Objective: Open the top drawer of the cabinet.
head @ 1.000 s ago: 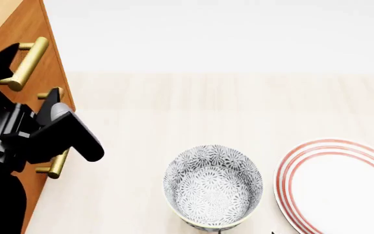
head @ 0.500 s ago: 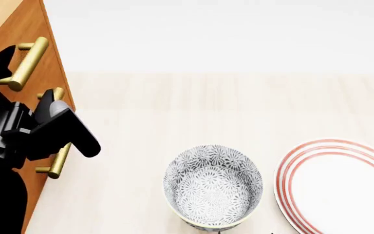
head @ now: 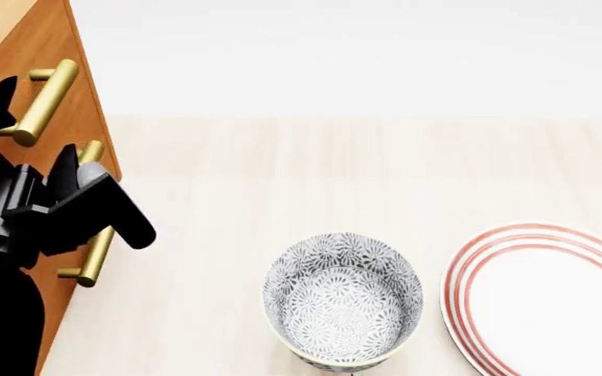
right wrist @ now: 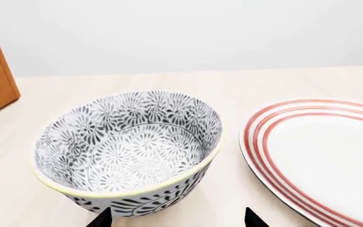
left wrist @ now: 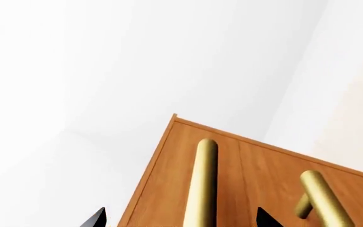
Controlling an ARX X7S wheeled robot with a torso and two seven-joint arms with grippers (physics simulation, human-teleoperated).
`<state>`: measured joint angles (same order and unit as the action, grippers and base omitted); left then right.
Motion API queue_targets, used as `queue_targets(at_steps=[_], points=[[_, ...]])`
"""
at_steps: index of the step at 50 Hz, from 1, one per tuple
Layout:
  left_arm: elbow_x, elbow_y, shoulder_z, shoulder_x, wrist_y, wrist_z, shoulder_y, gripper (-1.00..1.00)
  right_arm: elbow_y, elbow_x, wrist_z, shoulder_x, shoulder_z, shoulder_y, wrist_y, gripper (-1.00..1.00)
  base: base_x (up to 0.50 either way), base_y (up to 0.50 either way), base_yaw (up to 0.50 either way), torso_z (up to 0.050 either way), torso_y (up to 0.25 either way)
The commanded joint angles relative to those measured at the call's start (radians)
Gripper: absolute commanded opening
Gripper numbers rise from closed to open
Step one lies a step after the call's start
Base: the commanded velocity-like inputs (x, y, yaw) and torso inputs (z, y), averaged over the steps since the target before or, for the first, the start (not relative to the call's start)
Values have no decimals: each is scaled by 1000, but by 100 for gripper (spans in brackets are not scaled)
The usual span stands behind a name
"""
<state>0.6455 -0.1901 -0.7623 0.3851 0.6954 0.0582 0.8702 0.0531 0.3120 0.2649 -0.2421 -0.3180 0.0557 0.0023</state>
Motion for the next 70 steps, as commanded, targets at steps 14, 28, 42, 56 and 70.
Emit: queue_targets(at_steps=[14,28,42,56,70], points=[[-17,-73,10,-19,-14,36,7,100,3,13,1,-5,-10,2,3,100,0,0,0,0,0],[-13,-91,-4,-18,-23,36,9,-100,9,20,0,-7,-15,4,3,100,0,0,0,0,0],[-6,-92,-21,-14,-41,39,9,-100,19,29,-2,-8,-21,9,7,100,1,0,0,0,0],[7,-45,-49,-32,-32,1,19,-100,16,32,5,-12,-24,10,6,100,0,0,-1,0,0],[11,-6,-65,-59,-25,-16,25,-100,17,40,7,-15,-26,11,3,100,-1,0,0,0,0]])
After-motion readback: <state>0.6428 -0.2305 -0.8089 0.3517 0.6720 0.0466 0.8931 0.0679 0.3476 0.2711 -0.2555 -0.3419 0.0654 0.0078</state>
